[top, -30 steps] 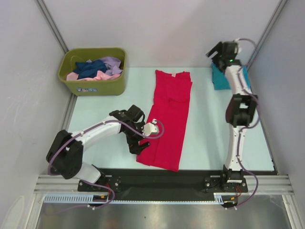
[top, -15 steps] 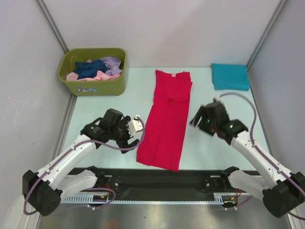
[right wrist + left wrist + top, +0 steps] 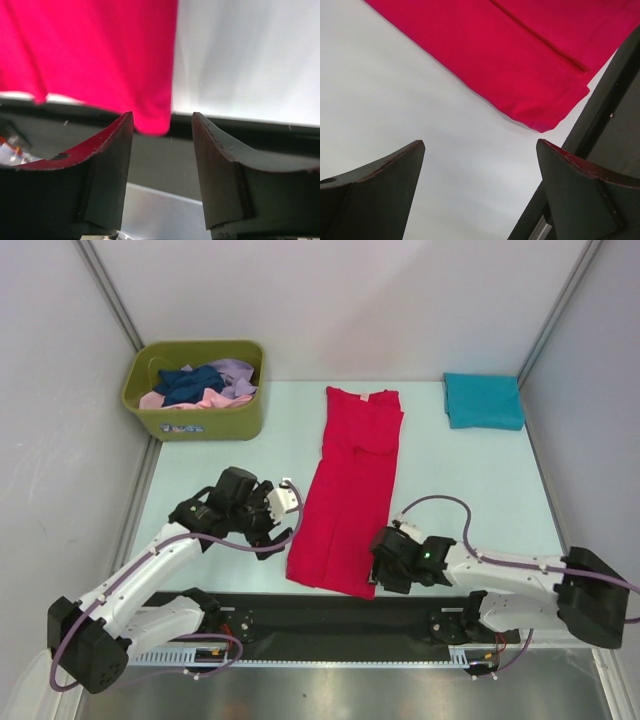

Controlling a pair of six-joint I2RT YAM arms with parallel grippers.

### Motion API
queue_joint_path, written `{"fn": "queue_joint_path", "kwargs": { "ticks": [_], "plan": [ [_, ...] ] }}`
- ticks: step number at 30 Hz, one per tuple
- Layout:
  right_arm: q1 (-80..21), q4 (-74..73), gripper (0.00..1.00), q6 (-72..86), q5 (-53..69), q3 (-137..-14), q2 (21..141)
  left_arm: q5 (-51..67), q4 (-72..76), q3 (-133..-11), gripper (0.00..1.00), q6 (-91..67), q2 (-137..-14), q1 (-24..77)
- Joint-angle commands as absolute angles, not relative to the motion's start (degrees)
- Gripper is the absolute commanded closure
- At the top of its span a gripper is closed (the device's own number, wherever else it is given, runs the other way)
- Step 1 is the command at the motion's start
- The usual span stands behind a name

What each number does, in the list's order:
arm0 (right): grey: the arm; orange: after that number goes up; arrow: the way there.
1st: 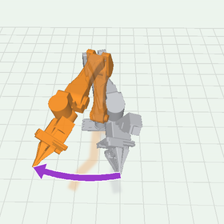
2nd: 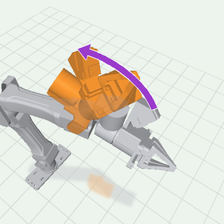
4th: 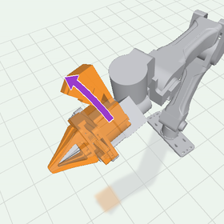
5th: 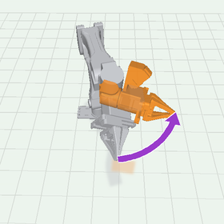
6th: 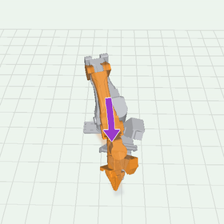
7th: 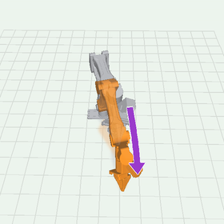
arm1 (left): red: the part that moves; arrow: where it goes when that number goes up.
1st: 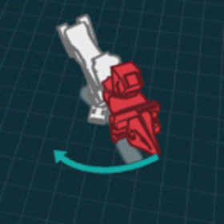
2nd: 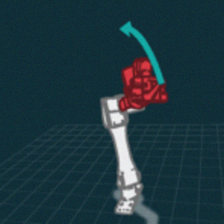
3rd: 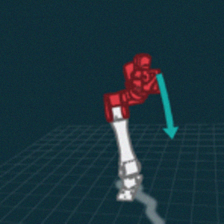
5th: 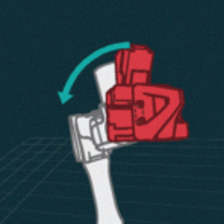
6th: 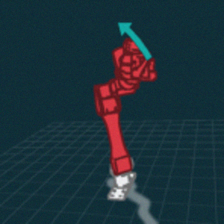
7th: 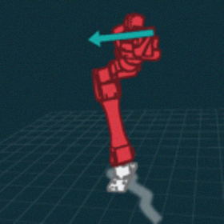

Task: Fold and stack the t-shirts
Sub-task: Fold the tshirt

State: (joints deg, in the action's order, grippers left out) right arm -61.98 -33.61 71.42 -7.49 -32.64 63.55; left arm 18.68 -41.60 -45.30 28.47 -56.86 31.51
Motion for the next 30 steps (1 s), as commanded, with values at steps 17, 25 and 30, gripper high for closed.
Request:
{"fn": "queue_joint_path", "kwargs": {
  "ticks": [17, 25, 30],
  "plan": [
    [-53.27, -39.11, 1.0, 69.35, -7.03, -27.87, 59.88, 31.55, -35.88, -35.1, 0.17, 47.44, -40.44, 36.46],
    [-47.55, -40.26, 1.0, 64.25, -2.82, -23.64, 54.14, 22.34, -24.88, -29.36, 0.19, 65.64, -53.14, 56.84],
    [-45.27, -38.94, 1.0, 61.53, -1.32, -23.82, 55.89, 21.53, -19.52, -28.83, 0.19, 75.04, -60.29, 58.36]
  ]
}}
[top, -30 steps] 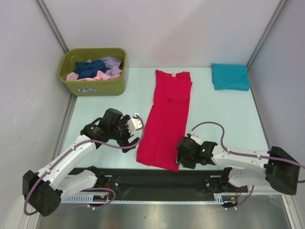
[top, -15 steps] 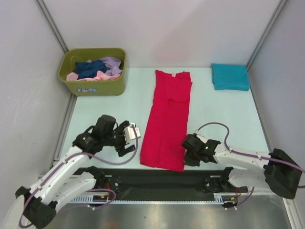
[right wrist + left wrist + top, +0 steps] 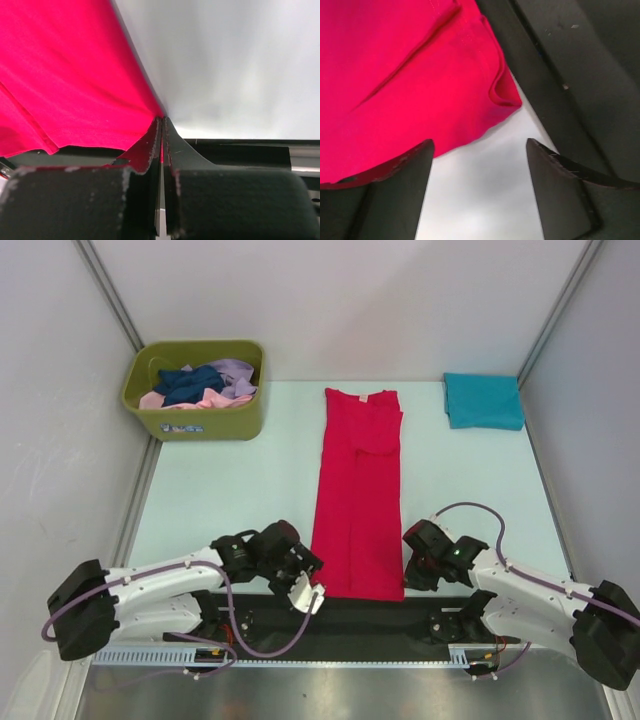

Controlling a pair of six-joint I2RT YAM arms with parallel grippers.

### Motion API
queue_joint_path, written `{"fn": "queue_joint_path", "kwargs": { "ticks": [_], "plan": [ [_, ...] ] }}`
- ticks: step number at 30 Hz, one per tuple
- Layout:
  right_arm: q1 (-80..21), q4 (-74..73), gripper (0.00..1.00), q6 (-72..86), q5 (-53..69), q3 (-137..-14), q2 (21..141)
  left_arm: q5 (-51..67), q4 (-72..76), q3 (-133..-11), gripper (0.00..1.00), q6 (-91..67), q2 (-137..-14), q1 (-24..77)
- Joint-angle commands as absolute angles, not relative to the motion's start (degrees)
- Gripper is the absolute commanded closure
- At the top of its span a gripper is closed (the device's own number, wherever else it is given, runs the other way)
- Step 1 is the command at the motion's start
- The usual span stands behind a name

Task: Fold and stack the t-shirts
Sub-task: Fold the tshirt

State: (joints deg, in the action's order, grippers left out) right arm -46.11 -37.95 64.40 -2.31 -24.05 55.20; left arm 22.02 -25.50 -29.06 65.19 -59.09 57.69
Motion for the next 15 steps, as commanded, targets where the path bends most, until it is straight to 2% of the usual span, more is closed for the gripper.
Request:
{"fn": "queue_joint_path", "kwargs": {
  "ticks": [1, 4, 12, 15],
  "plan": [
    [-45.18, -38.59, 1.0, 61.44, -1.14, -23.73, 55.9, 21.53, -19.25, -28.05, 0.23, 76.19, -61.42, 58.45],
    [-44.48, -38.23, 1.0, 61.17, -0.7, -23.73, 55.81, 21.88, -20.12, -26.99, 0.37, 77.96, -62.93, 59.32],
    [-43.59, -38.14, 1.0, 60.91, 1.41, -23.82, 55.99, 21.98, -15.13, -23.91, 0.41, 74.36, -65.21, 65.3],
    [-43.59, -38.41, 1.0, 60.47, 1.67, -24.43, 55.99, 21.53, -13.45, -23.29, 0.55, 74.27, -65.57, 65.3]
  ]
}}
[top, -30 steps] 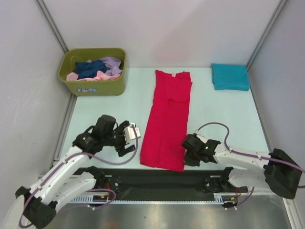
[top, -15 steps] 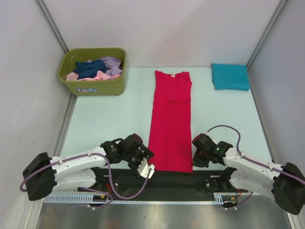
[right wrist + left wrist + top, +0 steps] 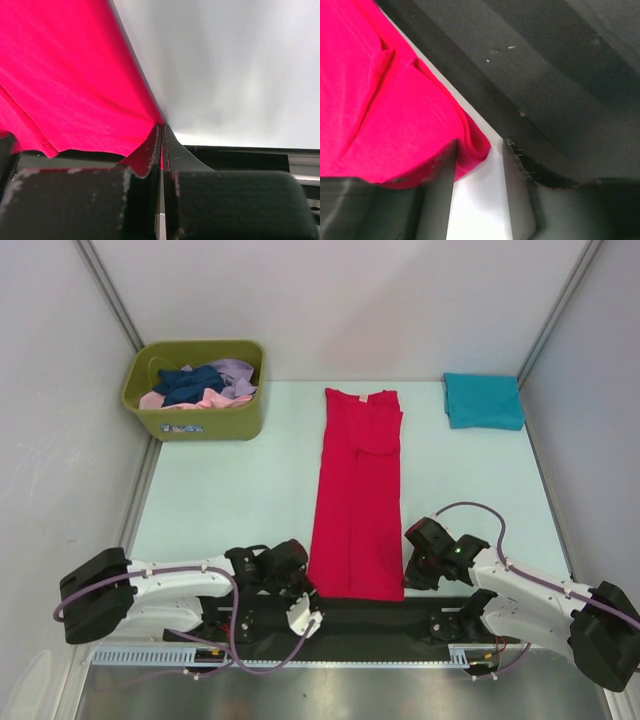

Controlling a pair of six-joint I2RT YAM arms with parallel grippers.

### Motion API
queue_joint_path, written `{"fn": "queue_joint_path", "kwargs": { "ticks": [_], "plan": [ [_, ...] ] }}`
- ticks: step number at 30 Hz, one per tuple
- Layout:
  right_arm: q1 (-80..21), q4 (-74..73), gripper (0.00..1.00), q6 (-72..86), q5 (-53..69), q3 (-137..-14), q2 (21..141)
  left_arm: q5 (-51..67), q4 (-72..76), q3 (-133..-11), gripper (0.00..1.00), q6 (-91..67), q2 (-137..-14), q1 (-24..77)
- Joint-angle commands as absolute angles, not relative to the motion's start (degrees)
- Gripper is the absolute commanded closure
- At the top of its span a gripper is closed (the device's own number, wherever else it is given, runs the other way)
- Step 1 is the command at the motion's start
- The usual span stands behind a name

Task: Fold and stack the t-shirts
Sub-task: Fold the tshirt

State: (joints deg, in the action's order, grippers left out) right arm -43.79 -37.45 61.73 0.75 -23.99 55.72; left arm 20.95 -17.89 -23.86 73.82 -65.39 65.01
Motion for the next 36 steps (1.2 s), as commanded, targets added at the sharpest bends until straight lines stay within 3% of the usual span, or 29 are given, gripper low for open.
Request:
{"fn": "queue_joint_path", "kwargs": {
  "ticks": [1, 3, 4, 5, 11, 15, 24, 29, 36],
  "plan": [
    [-43.59, -38.84, 1.0, 60.38, 1.67, -24.69, 55.99, 21.45, -13.27, -23.2, 0.69, 74.18, -65.57, 65.22],
    [-43.59, -39.63, 1.0, 59.94, 1.5, -26.53, 55.99, 21.36, -12.75, -23.38, 0.85, 73.13, -65.22, 65.3],
    [-43.59, -41.2, 1.0, 59.68, 1.23, -27.33, 55.81, 20.92, -12.48, -23.64, 0.98, 72.52, -65.13, 65.3],
    [-43.59, -41.92, 1.0, 59.42, 0.71, -28.47, 55.55, 20.48, -11.7, -23.9, 1.0, 70.94, -65.04, 65.22],
    [-40.18, -46.32, 1.0, 55.12, 0.09, -38.04, 56.42, 19.5, -10.81, -31.54, 1.0, 59.17, -64.95, 61.71],
    [-32.19, -44.92, 1.0, 47.39, 0.96, -45.51, 61.6, 27.06, -18.36, -41.64, 1.0, 52.04, -68.02, 49.18],
    [-16.53, -37.01, 1.0, 33.67, 6.76, -66.41, 87.26, 31.37, -23.38, -63.7, 1.0, 46.15, -84.88, 32.89],
    [-14.77, -36.3, 1.0, 32.08, 7.56, -76.01, 97.8, 31.2, -22.68, -73.03, 1.0, 46.05, -95.96, 30.41],
    [-12.13, -34.72, 1.0, 32.34, 9.93, -80.15, 105.81, 28.3, -22.76, -83.92, 1.0, 44.65, -107.83, 29.27]
  ]
}}
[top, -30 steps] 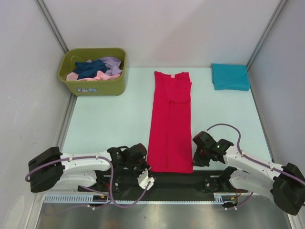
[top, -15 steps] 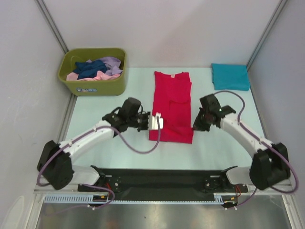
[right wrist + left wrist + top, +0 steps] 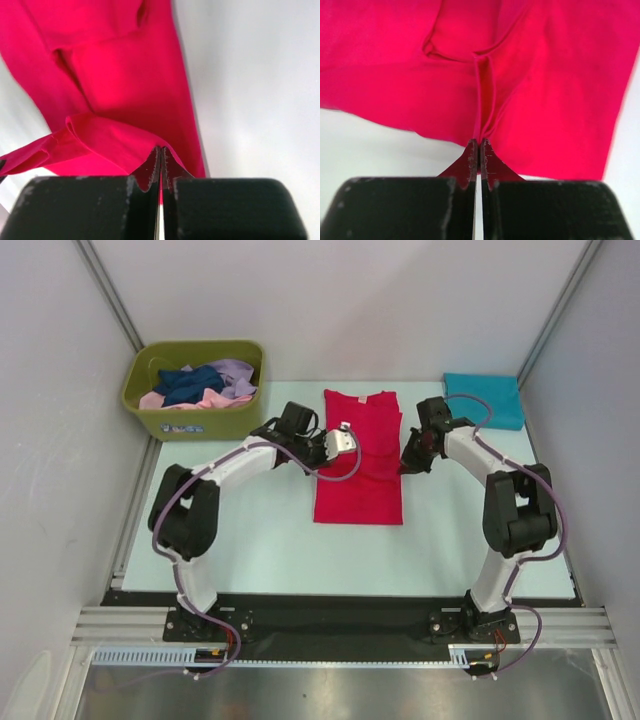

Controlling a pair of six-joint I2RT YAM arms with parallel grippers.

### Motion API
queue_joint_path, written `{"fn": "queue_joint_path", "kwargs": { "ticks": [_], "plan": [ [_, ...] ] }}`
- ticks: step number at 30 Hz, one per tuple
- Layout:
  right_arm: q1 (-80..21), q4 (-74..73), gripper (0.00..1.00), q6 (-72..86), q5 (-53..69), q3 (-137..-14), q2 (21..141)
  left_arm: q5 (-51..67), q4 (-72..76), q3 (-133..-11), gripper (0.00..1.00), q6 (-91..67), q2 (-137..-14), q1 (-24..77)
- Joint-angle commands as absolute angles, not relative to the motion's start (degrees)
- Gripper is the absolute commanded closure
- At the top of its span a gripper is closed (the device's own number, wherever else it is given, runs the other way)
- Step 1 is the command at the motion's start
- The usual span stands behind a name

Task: Fold and stack the t-shirts
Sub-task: Fold the tshirt

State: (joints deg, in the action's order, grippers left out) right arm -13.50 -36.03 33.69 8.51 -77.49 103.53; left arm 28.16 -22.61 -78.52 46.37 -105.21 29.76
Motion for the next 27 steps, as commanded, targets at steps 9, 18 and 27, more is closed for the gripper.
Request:
{"fn": "queue_joint_path", "kwargs": {
  "ticks": [9, 18, 27],
  "plan": [
    [-10.55, -33.92, 0.75, 32.26, 10.9, -84.11, 112.23, 23.91, -25.13, -88.94, 1.0, 44.91, -115.22, 28.48],
    [-10.44, -35.95, 0.36, 27.0, -3.31, -86.58, 103.81, 9.06, -23.81, -100.7, 0.31, 34.39, -119.0, 26.99],
    [-26.96, -28.23, 0.83, 27.06, 10.88, -69.88, 95.35, 18.8, -30.94, -94.52, 0.26, 26.18, -108.65, 19.07]
  ]
}}
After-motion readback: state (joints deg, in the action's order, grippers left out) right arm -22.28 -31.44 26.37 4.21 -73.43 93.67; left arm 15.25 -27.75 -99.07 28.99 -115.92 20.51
